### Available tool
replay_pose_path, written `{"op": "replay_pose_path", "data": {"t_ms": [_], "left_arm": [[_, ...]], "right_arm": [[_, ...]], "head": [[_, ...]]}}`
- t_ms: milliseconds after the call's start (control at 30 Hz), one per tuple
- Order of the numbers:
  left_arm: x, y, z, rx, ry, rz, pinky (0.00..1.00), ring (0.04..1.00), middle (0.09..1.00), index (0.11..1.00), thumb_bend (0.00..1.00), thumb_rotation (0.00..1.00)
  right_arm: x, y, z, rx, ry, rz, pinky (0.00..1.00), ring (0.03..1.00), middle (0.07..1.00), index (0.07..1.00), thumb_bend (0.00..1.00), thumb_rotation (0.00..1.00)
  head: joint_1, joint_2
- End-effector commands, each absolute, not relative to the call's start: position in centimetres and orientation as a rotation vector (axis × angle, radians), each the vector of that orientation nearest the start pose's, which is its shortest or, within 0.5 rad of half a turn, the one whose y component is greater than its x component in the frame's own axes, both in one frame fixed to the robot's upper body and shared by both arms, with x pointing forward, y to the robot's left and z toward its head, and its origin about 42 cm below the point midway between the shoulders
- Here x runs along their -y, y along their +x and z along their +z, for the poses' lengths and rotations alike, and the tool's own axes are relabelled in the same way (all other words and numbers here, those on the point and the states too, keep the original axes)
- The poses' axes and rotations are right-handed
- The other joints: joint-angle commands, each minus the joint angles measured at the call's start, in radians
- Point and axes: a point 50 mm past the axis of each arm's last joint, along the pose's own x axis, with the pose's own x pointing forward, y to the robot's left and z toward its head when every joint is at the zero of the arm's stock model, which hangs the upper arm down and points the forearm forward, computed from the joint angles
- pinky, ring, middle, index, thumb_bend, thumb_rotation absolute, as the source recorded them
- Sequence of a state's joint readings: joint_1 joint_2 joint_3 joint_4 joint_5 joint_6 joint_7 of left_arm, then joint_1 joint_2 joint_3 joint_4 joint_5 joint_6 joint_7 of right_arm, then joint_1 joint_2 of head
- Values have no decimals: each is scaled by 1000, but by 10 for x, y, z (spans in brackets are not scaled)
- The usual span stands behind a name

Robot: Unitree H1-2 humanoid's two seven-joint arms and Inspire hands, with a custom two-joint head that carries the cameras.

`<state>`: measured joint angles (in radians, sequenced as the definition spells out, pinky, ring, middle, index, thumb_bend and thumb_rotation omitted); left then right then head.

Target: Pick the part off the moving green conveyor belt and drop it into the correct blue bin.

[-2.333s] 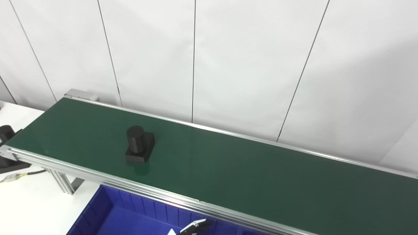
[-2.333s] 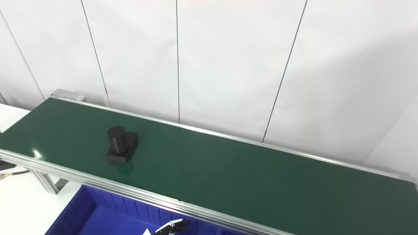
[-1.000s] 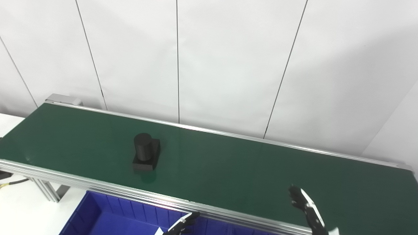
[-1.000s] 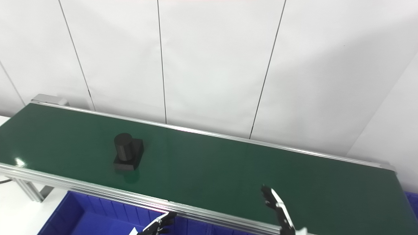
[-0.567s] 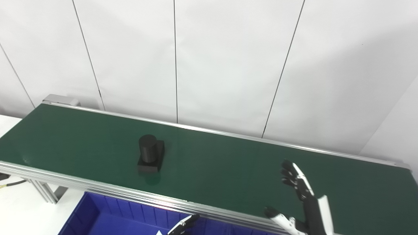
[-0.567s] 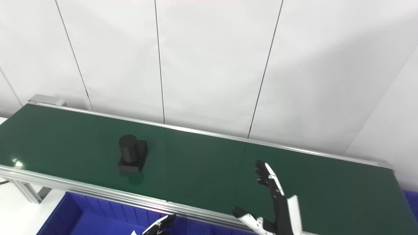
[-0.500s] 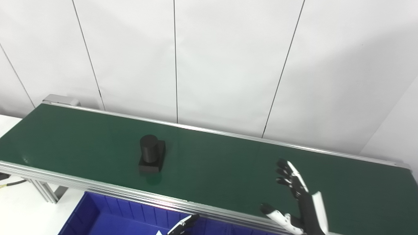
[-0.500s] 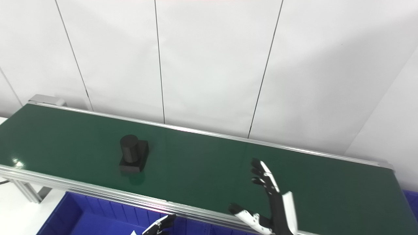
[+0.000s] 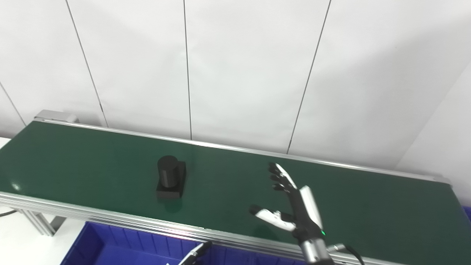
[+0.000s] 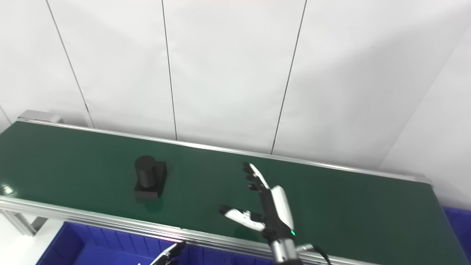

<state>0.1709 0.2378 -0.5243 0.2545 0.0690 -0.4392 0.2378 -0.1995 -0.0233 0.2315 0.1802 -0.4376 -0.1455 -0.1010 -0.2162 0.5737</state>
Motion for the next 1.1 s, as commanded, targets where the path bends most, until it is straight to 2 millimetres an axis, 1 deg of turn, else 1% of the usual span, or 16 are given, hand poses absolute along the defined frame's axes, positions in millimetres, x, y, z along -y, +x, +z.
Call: {"op": "replay_pose_path", "data": {"t_ms": [0,100,267,433,533,600,667,700,767,833,1000,1067], "left_arm": [[-184,178,11,43,180,-308,895,931,934,897,662,887],[-185,178,11,38,178,-310,896,932,938,901,664,900],[-186,178,11,38,179,-306,898,933,936,901,669,913],[-186,178,11,44,190,-313,904,944,948,914,658,941],[-187,179,13,50,196,-315,903,945,951,917,656,949],[-187,178,13,52,193,-315,904,946,952,916,655,947],[-187,178,14,53,191,-313,907,946,950,914,655,946],[-188,178,15,54,192,-314,907,947,950,914,655,945],[-190,177,15,55,196,-318,924,957,954,919,663,962],[-191,177,15,51,193,-318,919,956,957,919,665,959],[-191,177,15,44,173,-311,901,946,951,909,663,940],[-191,177,15,47,182,-311,912,946,949,907,649,943]], "right_arm": [[125,357,131,272,-481,191,758,853,894,913,864,587],[116,370,129,238,-534,195,754,860,905,917,894,608],[102,388,131,227,-560,202,751,872,907,923,921,595],[86,401,136,234,-580,201,717,843,898,912,958,590],[77,408,139,239,-589,213,715,838,897,911,968,594],[71,413,141,244,-597,224,720,832,886,909,970,597],[66,416,143,249,-605,235,727,830,882,909,967,596],[63,418,144,251,-605,241,730,830,881,909,966,595],[56,421,144,254,-611,256,762,856,892,907,970,581],[50,426,144,256,-623,272,792,872,902,911,978,578],[39,432,141,250,-661,295,799,871,905,916,985,579],[31,432,139,239,-660,298,800,868,900,911,995,589]], "head": [[-3,1],[-8,1],[-7,4],[-7,8],[0,16],[0,19],[-14,18],[-22,24],[-24,25],[-22,23],[-24,27],[-25,28]]}}
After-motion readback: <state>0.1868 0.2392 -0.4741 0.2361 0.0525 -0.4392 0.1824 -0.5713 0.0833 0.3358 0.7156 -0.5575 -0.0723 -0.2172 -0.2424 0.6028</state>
